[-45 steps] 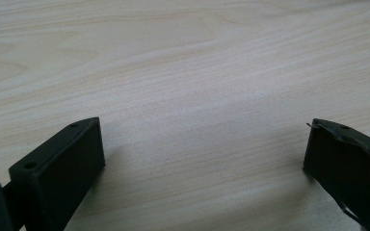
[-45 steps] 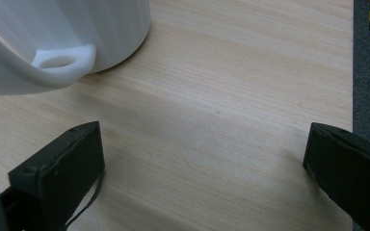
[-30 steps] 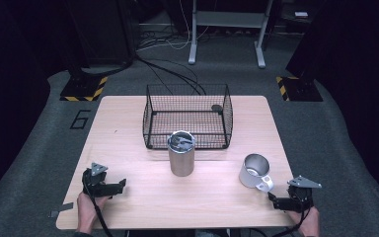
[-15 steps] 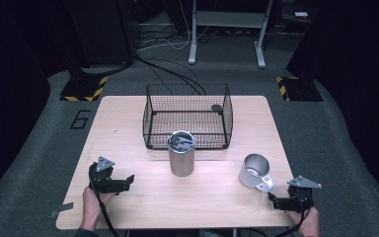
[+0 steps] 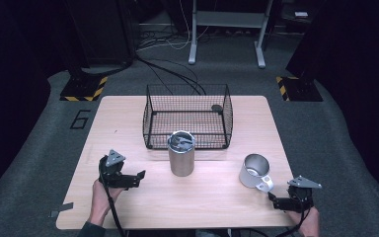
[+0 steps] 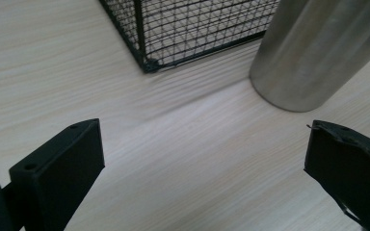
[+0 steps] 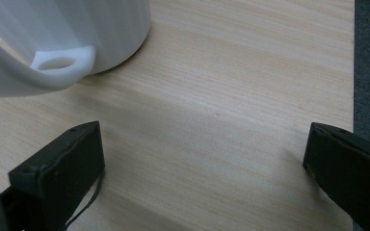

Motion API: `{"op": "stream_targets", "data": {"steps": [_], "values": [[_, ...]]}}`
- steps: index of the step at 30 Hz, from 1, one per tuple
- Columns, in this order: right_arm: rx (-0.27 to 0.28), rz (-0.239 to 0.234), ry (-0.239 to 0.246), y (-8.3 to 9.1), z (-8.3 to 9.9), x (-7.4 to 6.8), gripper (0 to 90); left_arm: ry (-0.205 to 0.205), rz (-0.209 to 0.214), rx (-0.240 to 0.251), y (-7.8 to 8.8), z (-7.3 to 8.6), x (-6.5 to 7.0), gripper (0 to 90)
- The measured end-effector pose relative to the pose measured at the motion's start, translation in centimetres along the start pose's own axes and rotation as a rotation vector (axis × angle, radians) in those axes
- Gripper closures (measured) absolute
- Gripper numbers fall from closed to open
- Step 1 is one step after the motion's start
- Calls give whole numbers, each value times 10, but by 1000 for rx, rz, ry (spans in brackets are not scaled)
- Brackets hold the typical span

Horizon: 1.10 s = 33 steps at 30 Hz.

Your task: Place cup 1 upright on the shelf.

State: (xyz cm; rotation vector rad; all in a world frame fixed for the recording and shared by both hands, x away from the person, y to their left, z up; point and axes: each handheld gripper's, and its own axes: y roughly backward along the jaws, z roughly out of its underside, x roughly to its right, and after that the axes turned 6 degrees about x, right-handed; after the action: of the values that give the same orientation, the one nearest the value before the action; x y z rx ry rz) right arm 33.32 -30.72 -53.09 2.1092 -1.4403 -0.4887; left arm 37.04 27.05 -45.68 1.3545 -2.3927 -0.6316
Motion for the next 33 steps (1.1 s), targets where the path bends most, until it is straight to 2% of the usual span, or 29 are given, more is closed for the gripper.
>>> {"op": "stream_targets", "data": {"steps": [6,13,23,24,31,33], "values": [[0,0,-1,0,0,0,2,-28,63,21,-5,-14,9,0],[-1,4,-2,-2,-2,0,2,-54,109,32,-12,-29,21,0],[-1,3,-2,-2,-2,0,2,-88,148,51,-21,-45,34,1],[0,4,-3,-2,-2,0,2,-105,165,57,-30,-54,40,1],[-1,3,-3,-2,-2,0,2,-105,165,57,-30,-54,40,1],[0,3,-3,-2,-2,0,2,-114,170,65,-34,-60,46,1]]}}
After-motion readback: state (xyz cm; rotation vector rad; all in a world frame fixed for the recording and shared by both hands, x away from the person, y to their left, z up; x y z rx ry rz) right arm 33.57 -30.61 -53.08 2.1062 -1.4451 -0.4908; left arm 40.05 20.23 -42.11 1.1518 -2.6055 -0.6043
